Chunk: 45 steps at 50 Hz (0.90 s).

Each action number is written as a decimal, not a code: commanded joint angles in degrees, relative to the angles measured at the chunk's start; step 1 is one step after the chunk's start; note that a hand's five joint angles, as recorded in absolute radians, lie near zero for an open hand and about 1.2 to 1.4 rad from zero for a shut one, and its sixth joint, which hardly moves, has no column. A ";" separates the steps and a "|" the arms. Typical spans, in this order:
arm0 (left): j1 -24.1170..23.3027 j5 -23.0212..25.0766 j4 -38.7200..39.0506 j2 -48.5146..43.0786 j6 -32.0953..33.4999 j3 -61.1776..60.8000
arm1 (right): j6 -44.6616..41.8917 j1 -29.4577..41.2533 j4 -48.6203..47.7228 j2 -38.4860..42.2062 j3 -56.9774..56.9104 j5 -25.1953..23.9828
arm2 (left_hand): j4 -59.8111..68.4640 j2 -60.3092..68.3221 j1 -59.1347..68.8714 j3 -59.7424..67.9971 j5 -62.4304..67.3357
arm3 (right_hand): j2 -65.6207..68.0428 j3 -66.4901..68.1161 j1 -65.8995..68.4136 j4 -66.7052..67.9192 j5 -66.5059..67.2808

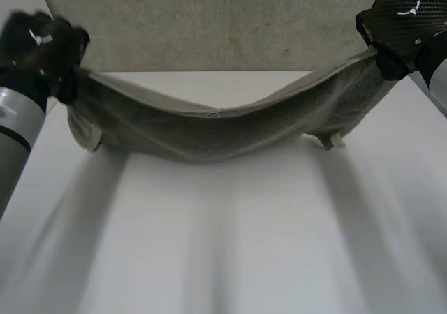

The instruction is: Fold the towel.

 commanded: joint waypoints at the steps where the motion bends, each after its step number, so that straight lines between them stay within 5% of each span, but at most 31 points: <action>1: 2.38 0.28 -1.33 -8.13 7.41 -3.91 | -0.35 -0.79 1.00 4.86 -0.08 -0.50 | -27.79 -27.64 -25.43 -28.16 -36.47 | 2.86 2.84 3.10 2.73 1.65; 18: 3.26 0.11 -1.42 -22.82 12.43 -3.04 | -0.35 -0.09 0.21 16.81 -1.83 -0.06 | -29.32 -29.17 -26.96 -29.69 -38.00 | 2.86 2.84 3.10 2.73 1.65; 38: 3.17 0.19 -10.38 -17.29 13.23 -3.39 | -2.90 -0.09 -2.87 19.54 -2.01 2.40 | -28.65 -28.50 -26.29 -29.02 -37.33 | 2.86 2.84 3.10 2.73 1.65; 43: 4.14 0.19 -10.73 -15.80 14.98 -3.21 | -2.99 -0.09 -2.87 19.98 -2.27 2.40 | -22.93 -22.78 -20.57 -23.30 -31.61 | 2.86 2.84 3.10 2.73 1.65; 45: 5.62 0.19 -10.56 -15.88 17.96 -2.60 | -2.90 0.00 -3.22 20.24 -3.06 2.49 | -5.05 -4.90 -2.69 -5.42 -13.73 | 2.86 2.84 3.10 2.73 1.65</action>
